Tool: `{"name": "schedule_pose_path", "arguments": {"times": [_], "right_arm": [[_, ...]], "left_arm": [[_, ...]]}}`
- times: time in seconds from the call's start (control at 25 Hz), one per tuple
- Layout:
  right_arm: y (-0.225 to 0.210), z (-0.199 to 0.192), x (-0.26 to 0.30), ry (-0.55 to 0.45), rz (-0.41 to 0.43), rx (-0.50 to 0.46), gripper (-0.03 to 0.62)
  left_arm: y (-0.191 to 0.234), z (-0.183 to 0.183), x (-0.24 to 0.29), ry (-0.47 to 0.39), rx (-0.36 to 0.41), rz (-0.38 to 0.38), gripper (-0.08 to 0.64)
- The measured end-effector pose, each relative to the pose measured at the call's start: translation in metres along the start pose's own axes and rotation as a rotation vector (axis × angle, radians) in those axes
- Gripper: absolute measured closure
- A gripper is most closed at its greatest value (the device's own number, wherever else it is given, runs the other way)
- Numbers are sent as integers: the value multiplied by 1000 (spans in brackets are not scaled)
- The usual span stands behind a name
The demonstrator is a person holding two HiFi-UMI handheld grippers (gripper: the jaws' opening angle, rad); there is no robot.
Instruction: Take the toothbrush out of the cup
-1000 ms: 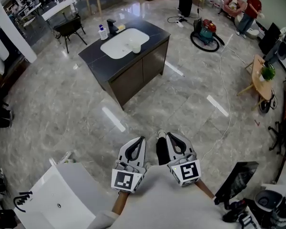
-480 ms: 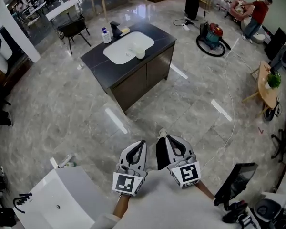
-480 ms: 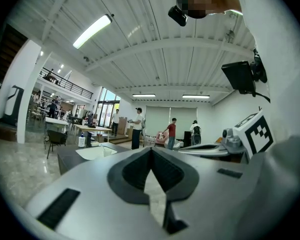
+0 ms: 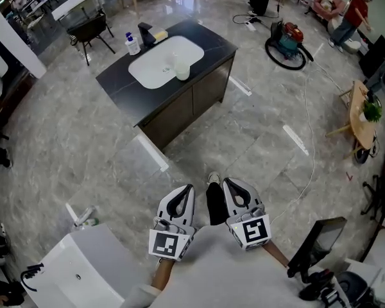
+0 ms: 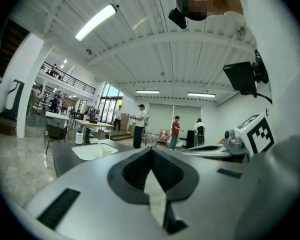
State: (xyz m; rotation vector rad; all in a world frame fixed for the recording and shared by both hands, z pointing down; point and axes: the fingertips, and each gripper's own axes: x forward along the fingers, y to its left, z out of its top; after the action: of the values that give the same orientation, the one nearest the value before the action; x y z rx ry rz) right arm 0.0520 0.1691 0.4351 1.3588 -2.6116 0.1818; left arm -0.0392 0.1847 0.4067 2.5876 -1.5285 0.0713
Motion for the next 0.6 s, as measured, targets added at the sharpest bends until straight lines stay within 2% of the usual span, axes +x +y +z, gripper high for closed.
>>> {"name": "schedule_pose_path", "arguments": {"times": [0.12,0.28,0.4,0.48,0.6], "right_arm": [[-19,7,20,4,13,-8,588],[-50,13,45,64,13,-11,588],[-73,24,65,50,13,-2,589],[-87,28,77,37,25,7,588],[-104,37,98,17,55,7,589]], "left_arm": [[11,3,27,12,-10,7,555],[22,9,66,28,-14,10,555],[28,18,96,31,-34,19,557],[34,22,116,41,-11,18,555],[43,35,146,30,-15,31,556]]}}
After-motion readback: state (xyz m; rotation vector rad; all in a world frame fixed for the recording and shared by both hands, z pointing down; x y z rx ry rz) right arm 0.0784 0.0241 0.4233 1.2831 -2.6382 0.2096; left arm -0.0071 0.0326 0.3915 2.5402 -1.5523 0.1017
